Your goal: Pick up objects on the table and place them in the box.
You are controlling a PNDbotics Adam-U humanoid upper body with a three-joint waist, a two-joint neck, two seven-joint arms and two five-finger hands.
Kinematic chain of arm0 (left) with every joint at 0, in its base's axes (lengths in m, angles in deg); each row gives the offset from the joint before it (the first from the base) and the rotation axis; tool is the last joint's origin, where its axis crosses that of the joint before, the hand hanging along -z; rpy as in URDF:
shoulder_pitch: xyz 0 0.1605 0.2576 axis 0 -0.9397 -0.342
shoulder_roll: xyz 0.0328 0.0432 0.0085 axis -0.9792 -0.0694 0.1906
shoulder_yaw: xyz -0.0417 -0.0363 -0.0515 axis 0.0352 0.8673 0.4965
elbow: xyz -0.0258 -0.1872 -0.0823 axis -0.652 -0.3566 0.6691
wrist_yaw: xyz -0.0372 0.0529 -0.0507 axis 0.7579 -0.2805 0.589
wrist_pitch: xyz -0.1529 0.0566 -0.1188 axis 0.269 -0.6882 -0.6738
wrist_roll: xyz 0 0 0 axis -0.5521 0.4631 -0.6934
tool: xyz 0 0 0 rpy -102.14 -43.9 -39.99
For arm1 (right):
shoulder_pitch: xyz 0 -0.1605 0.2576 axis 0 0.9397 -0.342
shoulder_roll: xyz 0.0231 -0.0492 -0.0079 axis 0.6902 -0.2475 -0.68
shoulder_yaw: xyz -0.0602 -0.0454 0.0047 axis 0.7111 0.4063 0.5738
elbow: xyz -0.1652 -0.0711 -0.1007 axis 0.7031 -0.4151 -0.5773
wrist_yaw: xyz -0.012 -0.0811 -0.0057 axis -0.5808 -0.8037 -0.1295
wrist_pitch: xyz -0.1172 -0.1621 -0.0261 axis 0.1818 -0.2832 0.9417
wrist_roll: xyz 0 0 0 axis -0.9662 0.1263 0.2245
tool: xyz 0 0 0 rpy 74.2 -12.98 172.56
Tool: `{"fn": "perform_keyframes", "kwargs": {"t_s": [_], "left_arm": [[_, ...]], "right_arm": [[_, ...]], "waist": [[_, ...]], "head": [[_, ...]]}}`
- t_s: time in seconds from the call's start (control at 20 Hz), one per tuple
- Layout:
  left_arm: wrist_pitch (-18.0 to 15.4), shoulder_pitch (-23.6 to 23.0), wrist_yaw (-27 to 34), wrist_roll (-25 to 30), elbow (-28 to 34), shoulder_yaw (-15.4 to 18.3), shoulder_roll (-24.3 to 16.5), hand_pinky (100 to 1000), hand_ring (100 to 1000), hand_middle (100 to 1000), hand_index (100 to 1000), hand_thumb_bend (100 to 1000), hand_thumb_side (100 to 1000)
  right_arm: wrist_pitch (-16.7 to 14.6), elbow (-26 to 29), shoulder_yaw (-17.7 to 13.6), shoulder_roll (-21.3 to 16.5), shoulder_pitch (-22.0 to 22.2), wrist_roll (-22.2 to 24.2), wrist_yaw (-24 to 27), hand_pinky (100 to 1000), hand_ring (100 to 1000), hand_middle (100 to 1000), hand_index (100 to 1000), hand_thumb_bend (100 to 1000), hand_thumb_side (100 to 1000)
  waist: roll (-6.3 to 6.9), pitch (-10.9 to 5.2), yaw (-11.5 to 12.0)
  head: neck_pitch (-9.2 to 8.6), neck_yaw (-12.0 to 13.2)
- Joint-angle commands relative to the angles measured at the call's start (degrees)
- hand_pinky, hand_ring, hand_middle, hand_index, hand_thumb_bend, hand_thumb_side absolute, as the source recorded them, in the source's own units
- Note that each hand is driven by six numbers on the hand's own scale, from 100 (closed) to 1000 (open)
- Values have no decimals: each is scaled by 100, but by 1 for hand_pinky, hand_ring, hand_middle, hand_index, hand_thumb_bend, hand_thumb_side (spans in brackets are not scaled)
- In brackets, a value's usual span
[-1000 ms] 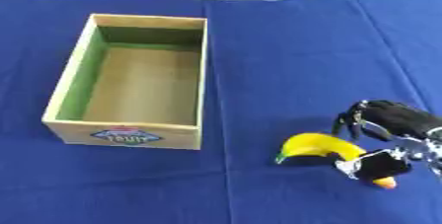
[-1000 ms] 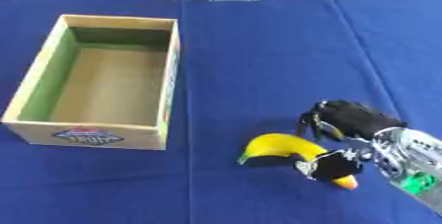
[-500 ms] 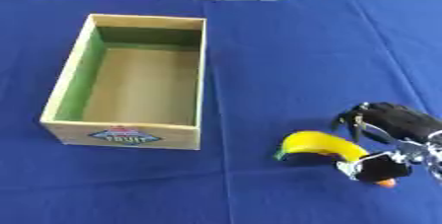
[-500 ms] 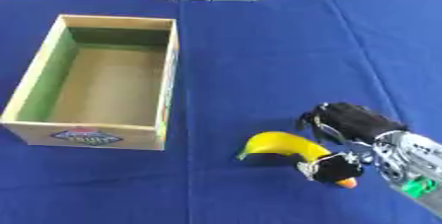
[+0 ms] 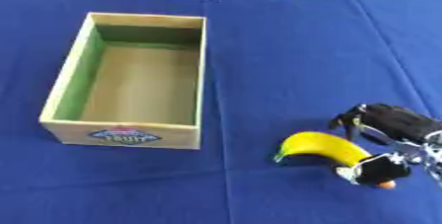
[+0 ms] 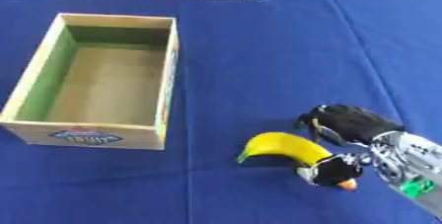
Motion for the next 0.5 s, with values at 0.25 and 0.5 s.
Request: {"fn": "perform_keyframes", "kwargs": {"t_s": [0.25, 0.5], "left_arm": [[-2, 64, 20, 20, 99, -3, -107, 550, 710, 771, 895, 100, 1000], [1, 65, 20, 20, 99, -3, -107, 550, 712, 771, 894, 100, 1000]], "right_arm": [[-6, -42, -78, -88, -21, -44, -5, 748, 804, 567, 810, 267, 469], [4, -52, -85, -82, -20, -128, 60, 735, 795, 546, 789, 198, 481]], "waist": [[1, -85, 7], [4, -75, 5]], "head": [[-73, -26], [-66, -31]]}}
